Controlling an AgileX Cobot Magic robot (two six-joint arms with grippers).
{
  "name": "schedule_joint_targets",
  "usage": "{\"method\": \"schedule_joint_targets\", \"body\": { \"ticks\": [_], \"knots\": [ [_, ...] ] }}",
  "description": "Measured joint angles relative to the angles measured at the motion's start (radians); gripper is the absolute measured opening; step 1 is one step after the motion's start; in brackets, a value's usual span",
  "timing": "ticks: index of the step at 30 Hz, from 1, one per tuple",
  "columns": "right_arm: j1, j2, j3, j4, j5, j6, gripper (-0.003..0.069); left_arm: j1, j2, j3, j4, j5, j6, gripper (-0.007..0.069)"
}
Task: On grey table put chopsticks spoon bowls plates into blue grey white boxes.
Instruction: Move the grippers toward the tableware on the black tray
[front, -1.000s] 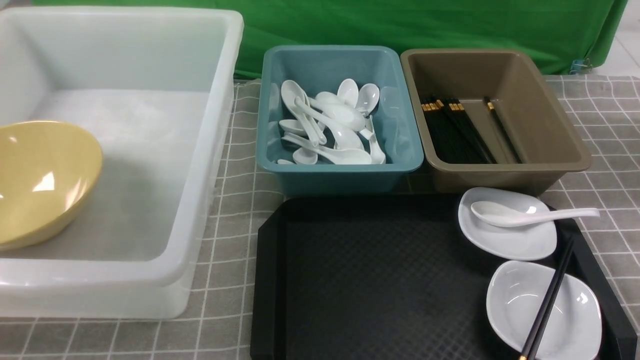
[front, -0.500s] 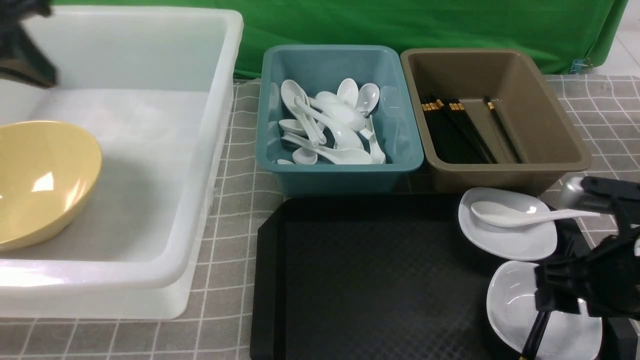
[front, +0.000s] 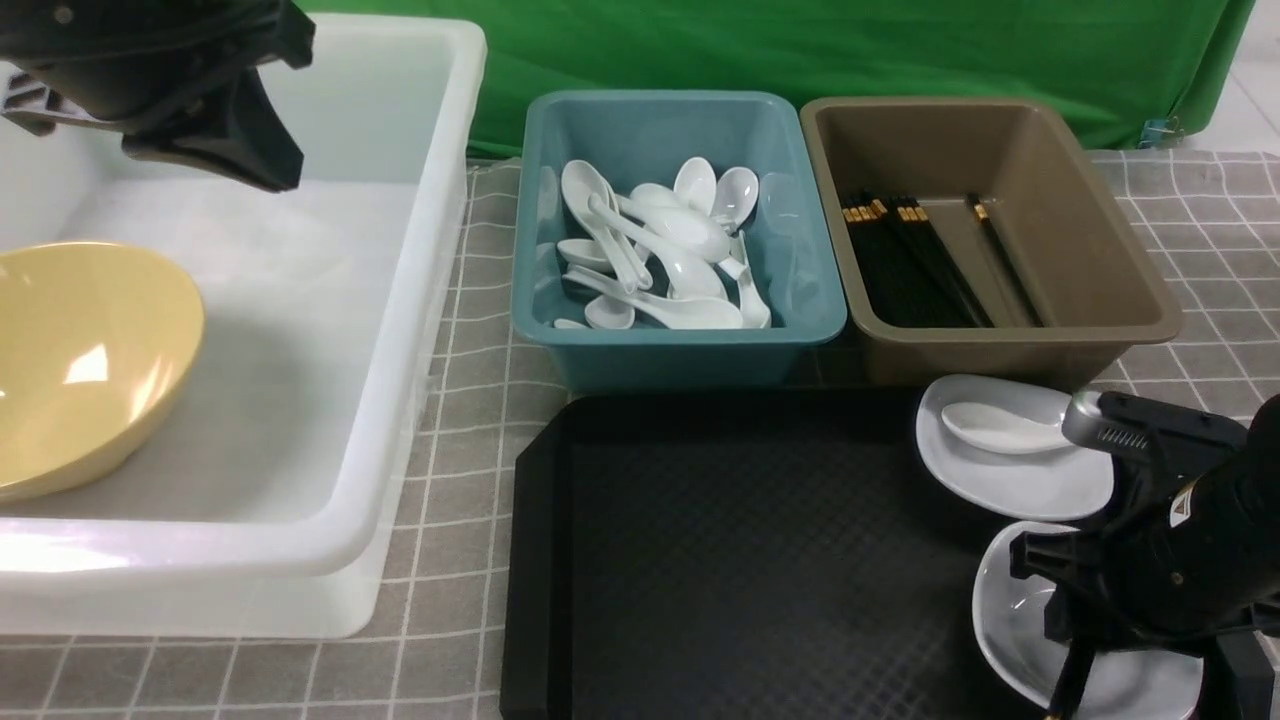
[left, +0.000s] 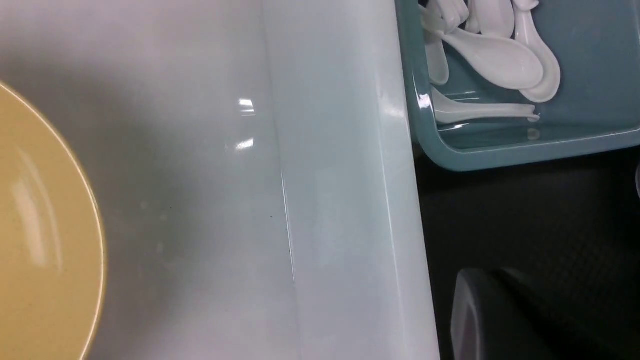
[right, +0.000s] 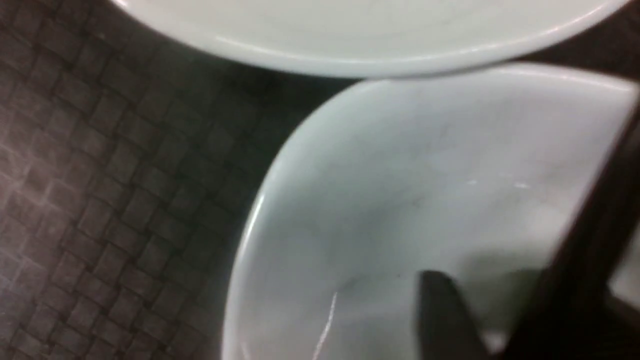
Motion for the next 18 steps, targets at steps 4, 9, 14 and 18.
{"method": "schedule_joint_targets", "body": {
  "ticks": [4,9,14,18],
  "knots": [
    [0.0,-0.041,0.0,0.001,0.049,-0.006,0.0075,0.0,0.0,0.0,0.012,0.0,0.0,0.0007],
    [0.0,-0.183,0.0,0.002,0.168,-0.037,0.0076,0.0,0.0,0.0,0.016,0.0,0.0,0.0017],
    [0.0,-0.339,-0.052,0.002,0.27,-0.073,0.0076,0.0,0.0,0.0,0.018,0.0,0.0,0.0018],
    [0.0,-0.352,-0.162,0.002,0.288,-0.119,0.0076,0.0,0.0,0.0,0.017,0.0,0.004,0.0018]
  ]
}}
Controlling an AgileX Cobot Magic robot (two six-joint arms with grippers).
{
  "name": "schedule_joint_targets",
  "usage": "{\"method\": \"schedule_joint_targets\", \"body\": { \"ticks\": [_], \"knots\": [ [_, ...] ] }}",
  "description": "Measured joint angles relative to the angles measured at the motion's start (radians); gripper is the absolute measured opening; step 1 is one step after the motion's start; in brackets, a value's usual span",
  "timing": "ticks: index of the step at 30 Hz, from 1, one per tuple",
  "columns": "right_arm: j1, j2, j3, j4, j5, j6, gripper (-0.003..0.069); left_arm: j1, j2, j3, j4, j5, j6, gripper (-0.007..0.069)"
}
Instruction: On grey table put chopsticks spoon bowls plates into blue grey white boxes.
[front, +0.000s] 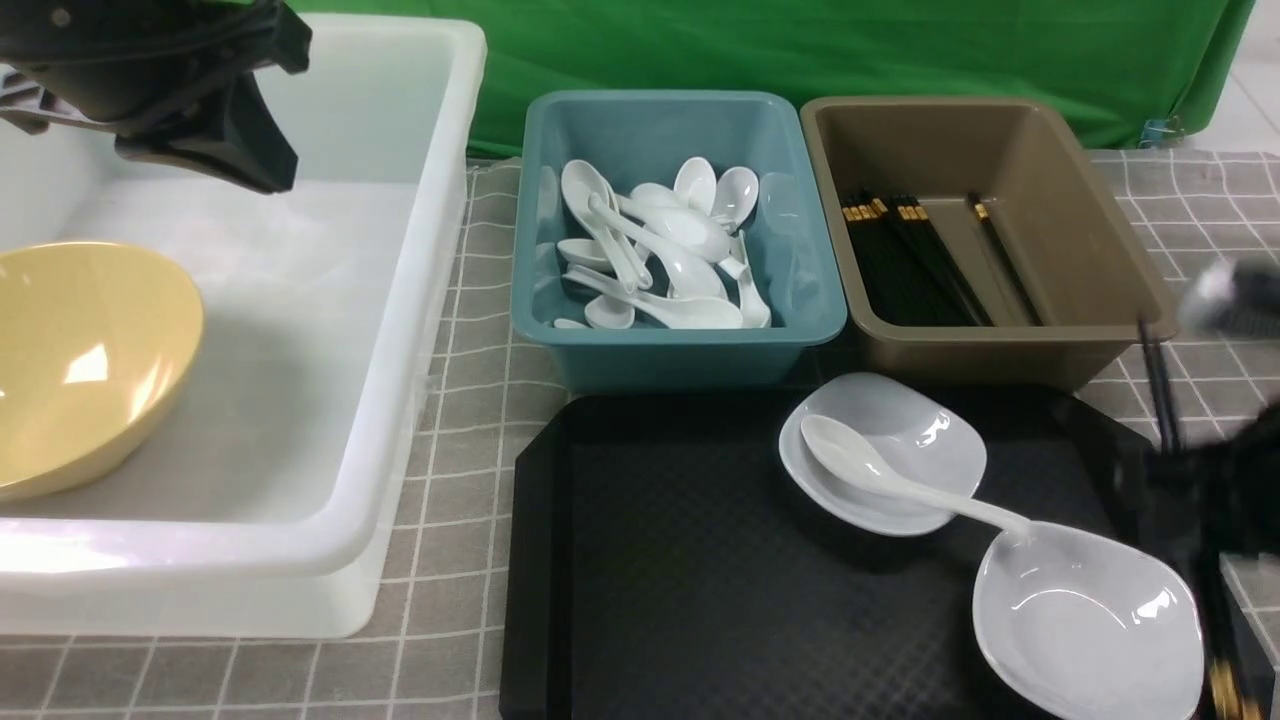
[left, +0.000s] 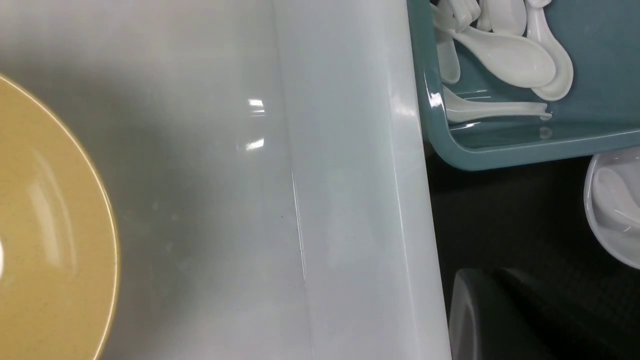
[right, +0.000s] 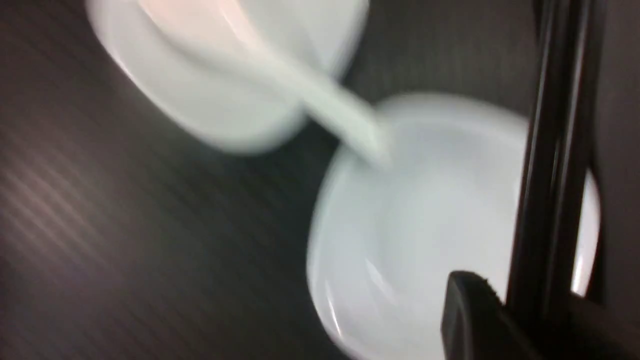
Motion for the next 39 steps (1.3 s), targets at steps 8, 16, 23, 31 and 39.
{"method": "schedule_joint_targets", "body": {
  "ticks": [8,16,23,31,39],
  "knots": [
    [0.0,0.276,-0.499,-0.102,-0.121,-0.103,0.0076,0.0,0.0,0.0,-0.001,0.0,0.0,0.0018],
    [-0.016,0.599,-0.766,-0.181,-0.388,-0.109,0.0076,0.0,0.0,0.0,-0.001,0.0,0.0,0.0018],
    [-0.042,0.83,-0.797,-0.201,-0.548,-0.109,0.0092,0.0,0.0,0.0,-0.001,0.002,0.0,0.0018],
    [-0.044,0.907,-0.797,-0.203,-0.479,-0.067,0.0329,0.0,0.0,0.0,-0.002,0.001,0.0,0.0018],
    [-0.044,0.741,-0.837,-0.203,-0.052,-0.22,0.0227,0.0,0.0,0.0,-0.002,0.0,0.0,0.0022]
  ]
}}
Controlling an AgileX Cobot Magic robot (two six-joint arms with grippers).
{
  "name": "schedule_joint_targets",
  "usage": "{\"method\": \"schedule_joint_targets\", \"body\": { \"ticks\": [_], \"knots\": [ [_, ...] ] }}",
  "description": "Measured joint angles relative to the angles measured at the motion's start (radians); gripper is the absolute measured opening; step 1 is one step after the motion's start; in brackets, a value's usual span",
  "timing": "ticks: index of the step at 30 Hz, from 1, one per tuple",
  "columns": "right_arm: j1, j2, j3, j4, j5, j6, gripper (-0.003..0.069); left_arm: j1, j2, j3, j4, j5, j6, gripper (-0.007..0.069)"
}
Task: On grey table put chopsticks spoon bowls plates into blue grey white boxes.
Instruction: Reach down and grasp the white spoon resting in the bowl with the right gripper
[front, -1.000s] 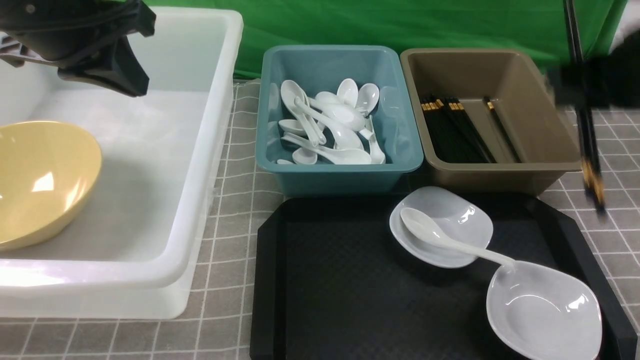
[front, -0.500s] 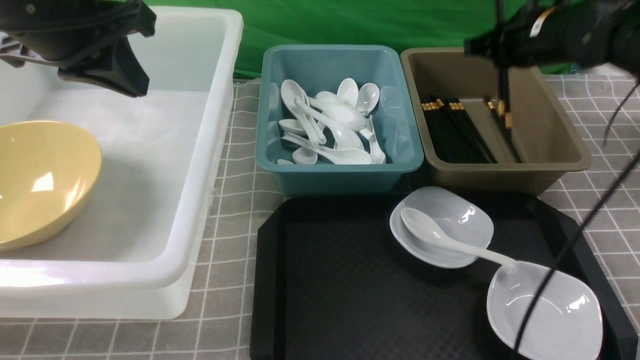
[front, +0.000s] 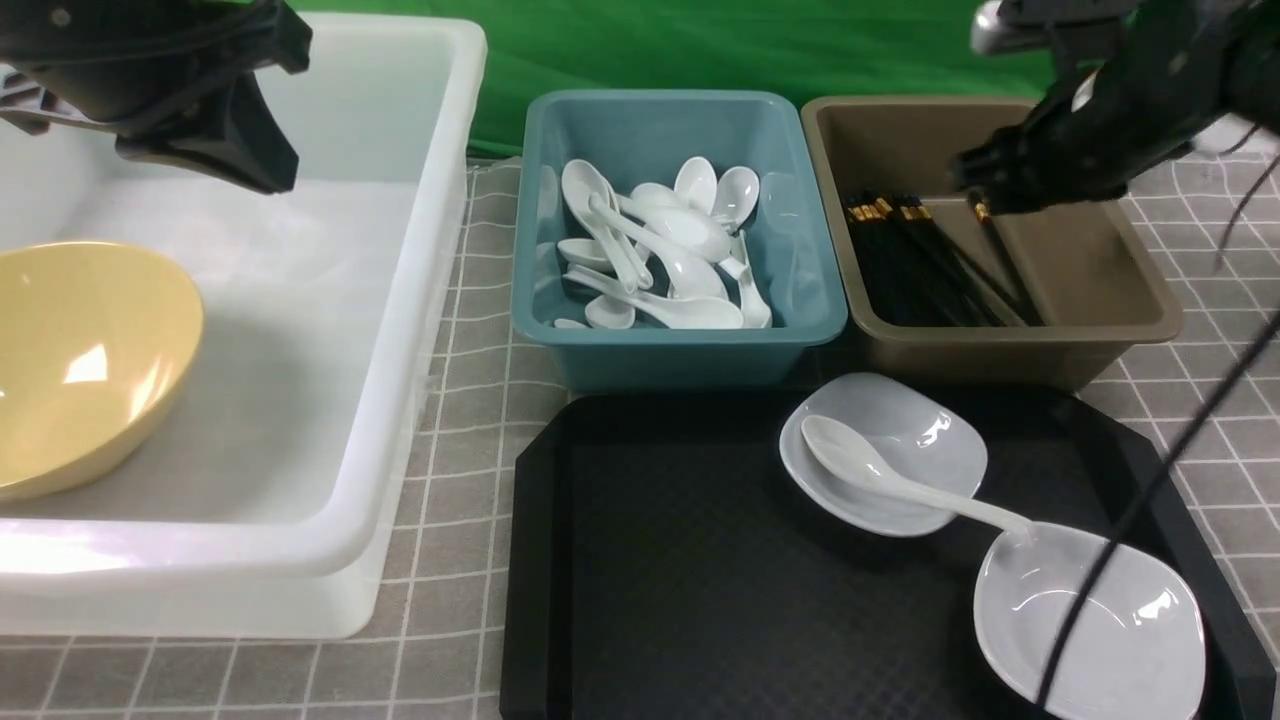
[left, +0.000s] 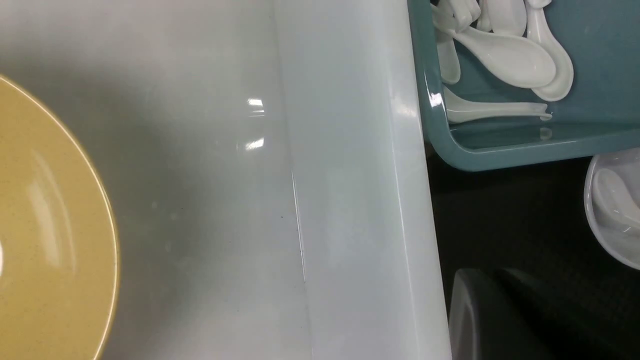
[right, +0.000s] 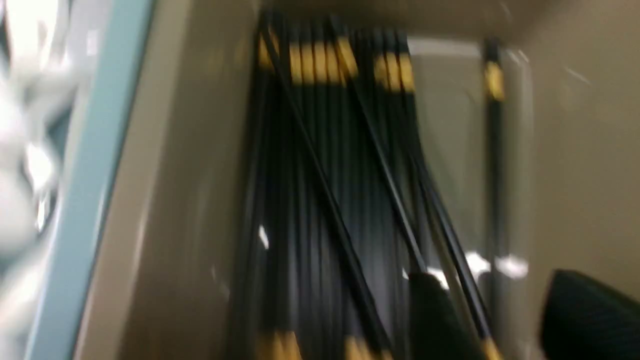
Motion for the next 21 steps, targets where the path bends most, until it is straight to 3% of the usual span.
{"method": "schedule_joint_targets", "body": {
  "ticks": [2,3,5,9,14,19,21],
  "knots": [
    [0.0,-0.086,-0.006,0.0,0.215,-0.069,0.008,0.0,0.0,0.0,0.0,0.0,0.0,0.0023],
    [0.0,-0.125,-0.007,0.0,0.299,-0.084,0.0047,0.0,0.0,0.0,0.0,0.0,0.0,0.0023],
    [0.0,-0.188,0.016,0.008,0.39,-0.103,0.0018,0.0,0.0,0.0,-0.001,-0.011,-0.001,0.0024],
    [-0.001,-0.263,0.127,0.079,0.409,-0.136,0.0014,0.0,0.0,0.0,-0.022,-0.031,-0.001,0.0027],
    [0.033,-0.24,0.31,0.196,0.324,-0.286,0.0132,0.0,0.0,0.0,-0.035,-0.037,-0.005,0.0038],
    [0.106,-0.133,0.41,0.206,0.232,-0.357,0.0363,0.0,0.0,0.0,-0.037,-0.041,-0.007,0.0046],
    [0.125,-0.097,0.411,0.194,0.22,-0.364,0.0412,0.0,0.0,0.0,-0.038,-0.042,-0.007,0.0047]
  ]
}}
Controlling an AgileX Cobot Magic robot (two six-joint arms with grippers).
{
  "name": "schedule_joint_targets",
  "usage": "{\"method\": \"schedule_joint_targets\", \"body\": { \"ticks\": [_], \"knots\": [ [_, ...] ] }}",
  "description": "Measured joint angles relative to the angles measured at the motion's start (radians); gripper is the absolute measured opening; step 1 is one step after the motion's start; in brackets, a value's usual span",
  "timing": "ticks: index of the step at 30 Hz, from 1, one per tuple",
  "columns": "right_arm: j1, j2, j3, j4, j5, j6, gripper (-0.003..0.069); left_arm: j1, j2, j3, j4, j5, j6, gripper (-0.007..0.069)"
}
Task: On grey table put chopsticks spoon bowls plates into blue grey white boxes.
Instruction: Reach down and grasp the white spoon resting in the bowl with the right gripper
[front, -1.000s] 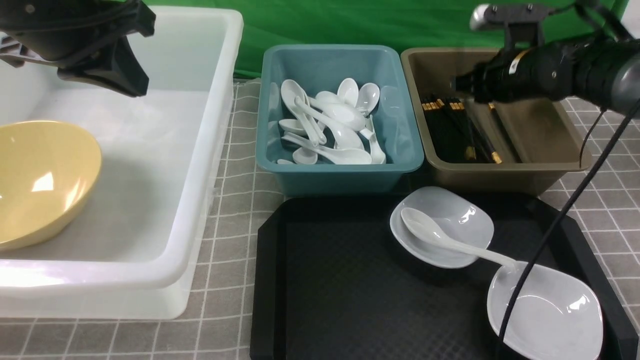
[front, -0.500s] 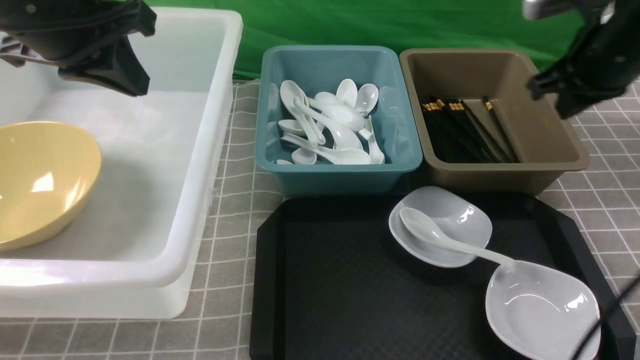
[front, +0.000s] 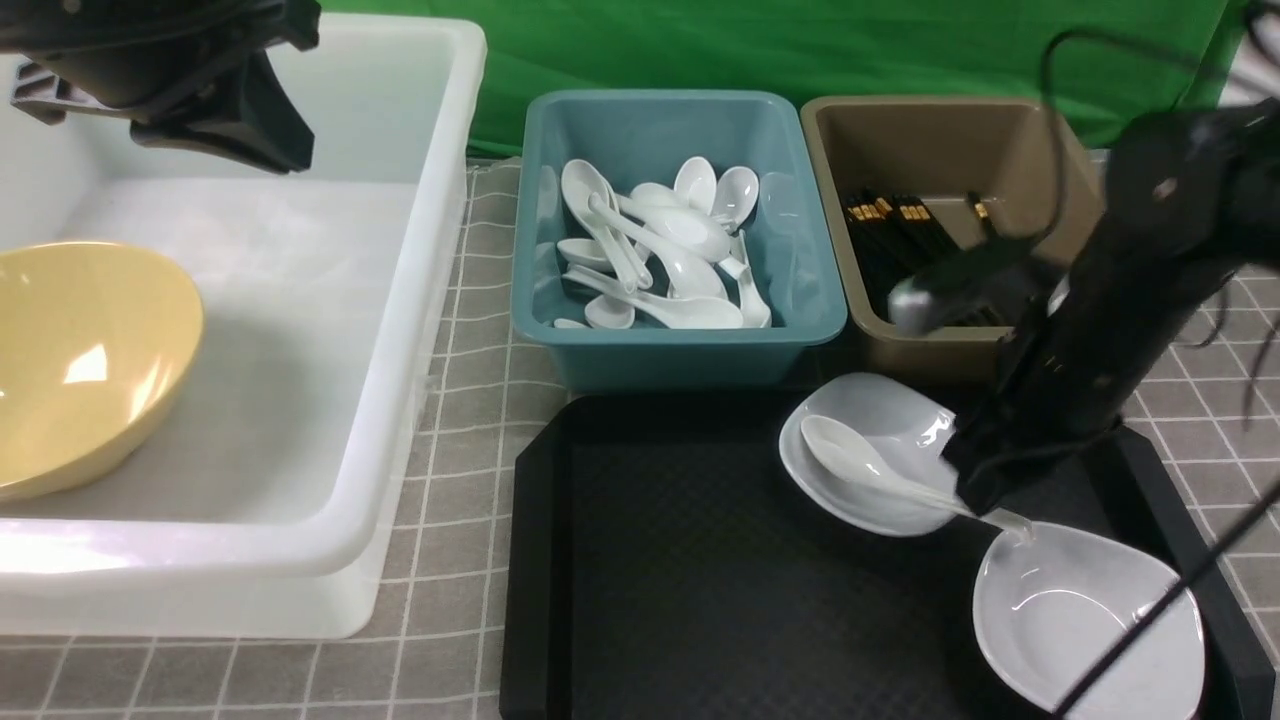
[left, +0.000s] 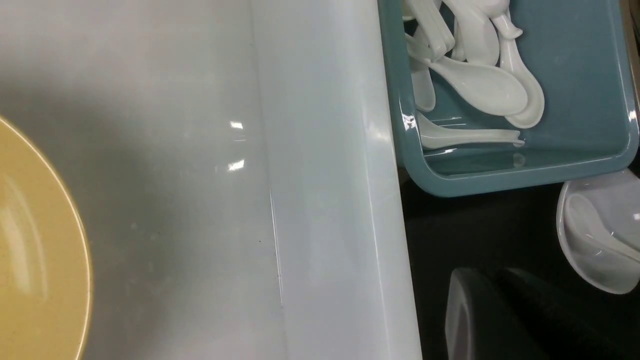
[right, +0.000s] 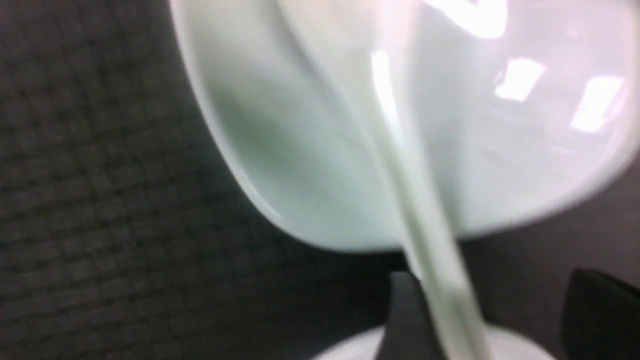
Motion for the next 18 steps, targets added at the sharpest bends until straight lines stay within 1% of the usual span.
{"method": "schedule_joint_targets", "body": {
  "ticks": [2,5,7,8,9,10,12,13,18],
  "knots": [
    [0.013,0.038,0.0,-0.008,-0.013,-0.003,0.044,0.0,0.0,0.0,0.0,0.0,0.0,0.0048],
    [0.023,0.069,0.0,-0.01,-0.017,-0.004,0.0435,0.0,0.0,0.0,0.0,0.0,0.0,0.0051],
    [0.028,0.08,0.0,-0.014,-0.018,-0.009,0.0349,0.0,0.0,0.0,-0.003,0.0,0.0,0.0057],
    [0.029,0.08,0.0,-0.014,-0.018,-0.012,0.0337,0.0,0.0,0.0,-0.003,0.0,0.0,0.0057],
    [0.029,0.073,0.0,-0.014,-0.018,-0.018,0.0222,0.0,0.0,0.0,-0.003,-0.001,0.0,0.0057],
    [0.029,0.063,0.0,-0.014,-0.017,-0.023,0.0129,0.0,0.0,0.0,-0.003,-0.001,-0.001,0.0059],
    [0.029,0.039,0.0,-0.016,-0.009,-0.024,0.0057,0.0,0.0,0.0,-0.003,-0.001,-0.001,0.0061],
    [0.029,0.021,0.0,-0.016,0.004,-0.025,0.0043,0.0,0.0,0.0,-0.003,-0.001,-0.001,0.0062],
    [0.029,-0.109,-0.011,0.004,0.072,-0.023,0.0043,0.0,0.0,0.0,-0.003,-0.002,-0.001,0.0068]
  ]
}}
